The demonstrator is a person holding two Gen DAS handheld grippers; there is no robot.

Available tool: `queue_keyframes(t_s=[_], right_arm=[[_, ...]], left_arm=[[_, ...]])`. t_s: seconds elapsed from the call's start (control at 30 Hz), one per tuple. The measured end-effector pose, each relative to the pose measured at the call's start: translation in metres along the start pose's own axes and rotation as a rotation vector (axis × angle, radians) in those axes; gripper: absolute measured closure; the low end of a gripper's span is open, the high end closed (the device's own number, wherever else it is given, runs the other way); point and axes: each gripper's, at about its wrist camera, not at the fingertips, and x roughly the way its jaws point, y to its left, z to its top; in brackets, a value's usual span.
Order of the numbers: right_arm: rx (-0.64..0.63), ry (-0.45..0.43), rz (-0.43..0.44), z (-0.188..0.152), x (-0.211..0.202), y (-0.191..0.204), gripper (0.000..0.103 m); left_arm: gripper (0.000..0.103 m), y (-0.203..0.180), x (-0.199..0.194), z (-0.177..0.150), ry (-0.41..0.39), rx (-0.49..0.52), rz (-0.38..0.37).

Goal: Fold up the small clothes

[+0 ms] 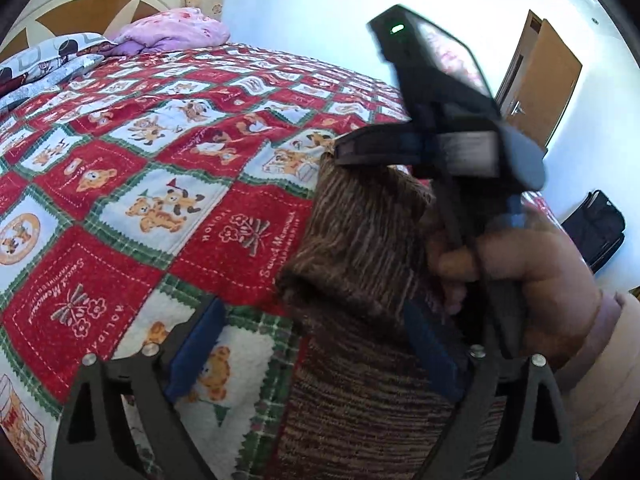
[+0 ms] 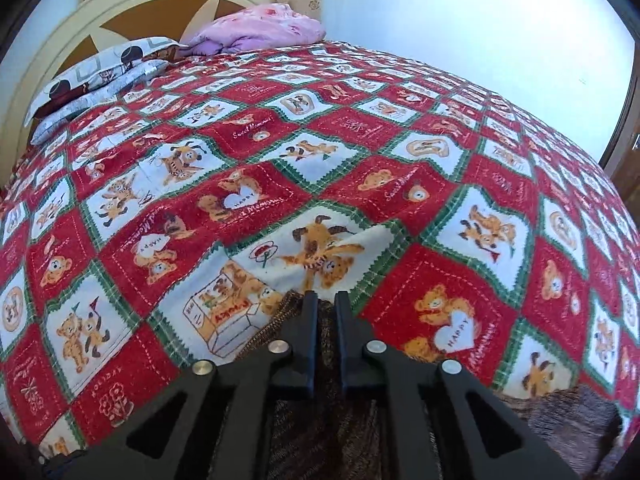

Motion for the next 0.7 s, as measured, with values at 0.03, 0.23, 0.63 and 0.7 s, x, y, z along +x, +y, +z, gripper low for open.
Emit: queue_keyframes(t_s=[0.03,0.23,0.63,0.7], right_arm=[[0.014,-0.017,0.011,0.001,-0.008,-0.004,0.088],[0.198,-0.266,-0.044,-0.038,-0.117,-0.054,0.028],[0.301,-0.015,-0.155,-0.177,-0.140,-0.069,0.070],[0.297,-0.026,-0.146,-0.172,-0.138,-0.066,0.100]], left_arm=[[0.009,0.002,-0.001,0.000,-0.006,-0.010,-0.014],[0.009,0.008,-0.003,0.000,-0.024,-0.038,-0.049],[0.009,-0.002,0.001,0.001,-0.004,0.002,0.012],[0.009,-0.001,0.001,0.000,-0.005,0.003,0.011]])
